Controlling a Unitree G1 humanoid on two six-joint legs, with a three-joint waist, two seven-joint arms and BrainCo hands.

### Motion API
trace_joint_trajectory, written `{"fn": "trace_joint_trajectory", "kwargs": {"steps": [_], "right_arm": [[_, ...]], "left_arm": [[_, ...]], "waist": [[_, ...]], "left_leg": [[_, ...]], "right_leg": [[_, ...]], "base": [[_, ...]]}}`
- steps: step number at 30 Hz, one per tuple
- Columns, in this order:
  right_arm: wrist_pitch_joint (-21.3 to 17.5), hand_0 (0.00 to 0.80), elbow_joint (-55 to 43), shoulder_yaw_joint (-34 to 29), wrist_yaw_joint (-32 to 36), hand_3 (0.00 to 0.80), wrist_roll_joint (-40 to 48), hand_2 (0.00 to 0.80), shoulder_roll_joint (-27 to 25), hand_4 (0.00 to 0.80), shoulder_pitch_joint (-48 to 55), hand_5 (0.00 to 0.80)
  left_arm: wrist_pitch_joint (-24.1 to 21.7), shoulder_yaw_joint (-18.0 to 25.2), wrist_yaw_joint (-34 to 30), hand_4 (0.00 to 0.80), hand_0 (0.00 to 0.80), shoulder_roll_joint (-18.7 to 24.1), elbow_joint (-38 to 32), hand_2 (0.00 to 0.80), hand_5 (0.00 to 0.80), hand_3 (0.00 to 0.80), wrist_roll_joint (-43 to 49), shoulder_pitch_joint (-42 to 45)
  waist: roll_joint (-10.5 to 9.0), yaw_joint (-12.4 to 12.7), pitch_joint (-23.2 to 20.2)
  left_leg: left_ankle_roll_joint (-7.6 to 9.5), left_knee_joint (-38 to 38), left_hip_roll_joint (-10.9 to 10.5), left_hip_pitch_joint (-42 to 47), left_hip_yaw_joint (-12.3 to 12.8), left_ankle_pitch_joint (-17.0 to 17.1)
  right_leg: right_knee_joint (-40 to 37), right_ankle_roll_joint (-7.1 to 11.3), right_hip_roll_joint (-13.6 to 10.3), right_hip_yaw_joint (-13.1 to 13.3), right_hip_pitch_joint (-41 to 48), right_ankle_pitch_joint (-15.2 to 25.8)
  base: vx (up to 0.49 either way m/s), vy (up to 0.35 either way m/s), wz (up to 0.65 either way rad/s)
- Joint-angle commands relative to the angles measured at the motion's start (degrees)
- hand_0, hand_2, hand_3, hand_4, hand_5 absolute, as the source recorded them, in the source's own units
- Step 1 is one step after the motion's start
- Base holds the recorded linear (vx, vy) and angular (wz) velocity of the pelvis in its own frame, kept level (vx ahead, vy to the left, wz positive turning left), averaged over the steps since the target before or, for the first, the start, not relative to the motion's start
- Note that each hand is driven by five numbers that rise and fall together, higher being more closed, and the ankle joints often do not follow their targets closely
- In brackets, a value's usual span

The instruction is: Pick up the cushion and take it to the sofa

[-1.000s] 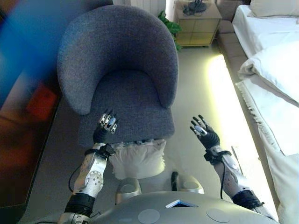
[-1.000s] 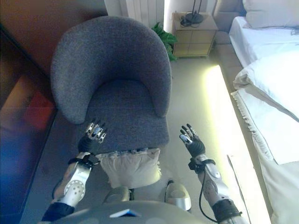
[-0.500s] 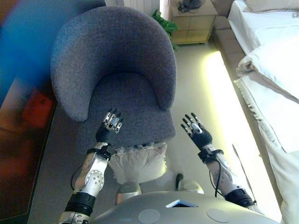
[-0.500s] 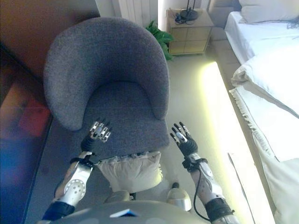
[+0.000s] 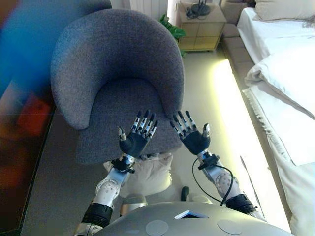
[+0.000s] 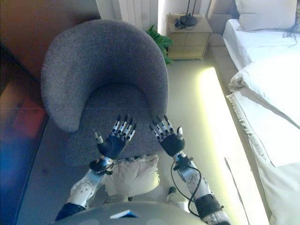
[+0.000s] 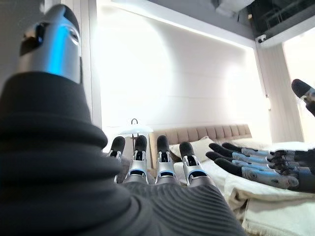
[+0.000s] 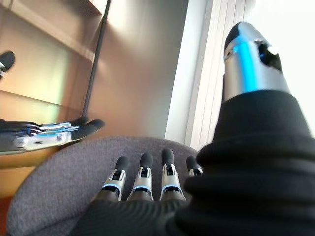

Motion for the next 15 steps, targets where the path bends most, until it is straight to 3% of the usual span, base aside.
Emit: {"fn": "trace_joint_trajectory", "kwargs": {"steps": [1,12,15], "right_arm": [[-0.08,0.000,-2.36,-0.98,3.53,0.000,1.21,0.000,1.32,0.000,-1.02,0.000],[0.30,0.000,-2.49,-0.25,2.99,0.000,0.78,0.000,0.39,0.000,-0.07,0.000],[-1.93,0.000,-2.32,0.14,1.61,0.000,-2.13,0.000,-0.03,0.000,-0.51,0.000]], "left_arm": [[0.78,2.05,-1.93,0.000,0.000,-1.82,0.61,0.000,0.000,0.000,-1.73,-1.63],[-0.42,1.53,-0.49,0.000,0.000,-0.54,-0.35,0.000,0.000,0.000,1.30,-1.13],[-4.44,1.40,2.98,0.000,0.000,0.30,0.01,0.000,0.000,0.000,7.38,-1.35]], "waist": [[0.17,0.03,-1.21],[0.36,0.05,-1.24],[0.41,0.16,-0.81]], "left_leg": [[0.60,1.49,0.84,-3.23,-1.39,0.46],[0.67,0.41,0.48,-3.03,-1.74,0.86],[0.60,0.57,0.53,-3.24,-1.82,0.96]], "right_leg": [[1.84,1.84,-1.75,-0.31,-2.82,2.08],[1.09,1.85,-1.41,-0.71,-2.59,2.32],[1.33,1.87,-1.52,-0.86,-2.83,2.35]], "base": [[0.000,0.000,0.00],[0.000,0.000,0.00],[0.000,0.000,0.00]]}}
